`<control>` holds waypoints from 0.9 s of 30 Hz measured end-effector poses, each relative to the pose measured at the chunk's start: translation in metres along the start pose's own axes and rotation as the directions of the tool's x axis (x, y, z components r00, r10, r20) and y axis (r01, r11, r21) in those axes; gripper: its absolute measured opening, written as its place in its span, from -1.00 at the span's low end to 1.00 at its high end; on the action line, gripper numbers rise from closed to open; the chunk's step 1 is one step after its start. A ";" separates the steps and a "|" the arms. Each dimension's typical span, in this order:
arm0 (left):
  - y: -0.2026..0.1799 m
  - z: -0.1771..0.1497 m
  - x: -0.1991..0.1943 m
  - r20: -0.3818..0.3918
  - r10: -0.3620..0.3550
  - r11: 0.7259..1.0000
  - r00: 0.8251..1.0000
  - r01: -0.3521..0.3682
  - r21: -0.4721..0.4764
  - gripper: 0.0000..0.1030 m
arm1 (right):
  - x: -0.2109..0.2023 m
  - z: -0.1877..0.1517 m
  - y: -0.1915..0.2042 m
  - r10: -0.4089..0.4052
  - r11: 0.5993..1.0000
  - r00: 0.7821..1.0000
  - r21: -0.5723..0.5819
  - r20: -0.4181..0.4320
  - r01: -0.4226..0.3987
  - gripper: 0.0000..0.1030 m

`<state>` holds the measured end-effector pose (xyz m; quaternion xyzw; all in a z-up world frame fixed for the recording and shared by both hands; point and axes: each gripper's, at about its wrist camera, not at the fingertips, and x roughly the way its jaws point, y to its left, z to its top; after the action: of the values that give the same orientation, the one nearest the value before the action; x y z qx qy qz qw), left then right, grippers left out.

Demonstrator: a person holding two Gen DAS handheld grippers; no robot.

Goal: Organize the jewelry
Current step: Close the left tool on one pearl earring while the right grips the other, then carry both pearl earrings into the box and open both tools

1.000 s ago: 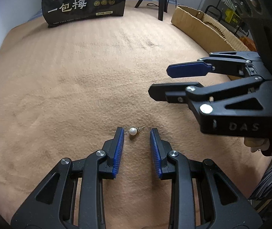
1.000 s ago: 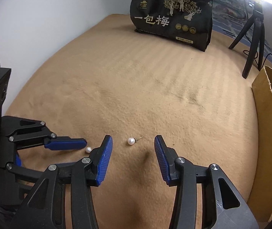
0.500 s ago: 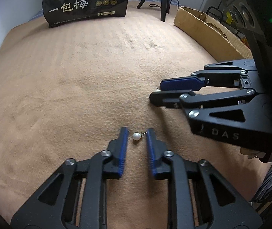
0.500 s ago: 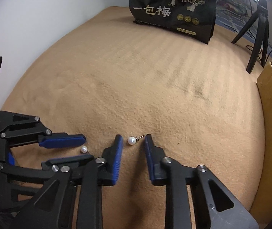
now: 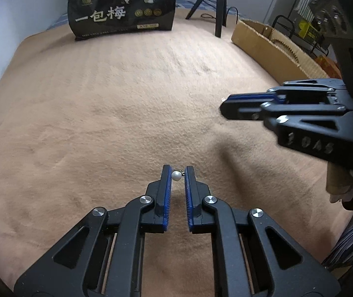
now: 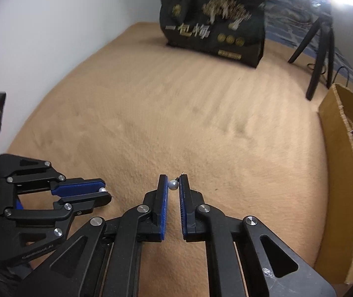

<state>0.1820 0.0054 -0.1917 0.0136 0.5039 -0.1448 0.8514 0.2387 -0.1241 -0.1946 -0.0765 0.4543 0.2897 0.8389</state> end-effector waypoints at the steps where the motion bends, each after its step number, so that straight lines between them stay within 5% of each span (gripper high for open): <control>1: 0.001 0.001 -0.003 0.007 -0.001 1.000 1.000 0.001 -0.005 -0.83 | -0.005 0.001 -0.002 0.000 1.000 1.000 0.005 0.010 0.000 -0.86; 14: -0.017 0.037 -0.058 0.158 -0.056 0.997 0.986 0.063 -0.040 -0.83 | -0.077 0.005 -0.024 -0.058 0.998 0.988 0.041 0.144 0.053 -0.86; 27: -0.082 0.113 -0.078 0.267 -0.126 0.992 0.955 0.126 0.018 -0.83 | -0.146 0.001 -0.100 -0.191 0.972 0.947 0.182 0.256 0.147 -0.86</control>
<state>0.2219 -0.0743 -0.0593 -0.0379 0.3840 -0.1997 0.9007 0.2335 -0.2664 -0.0903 -0.0068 0.3484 0.1866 0.9186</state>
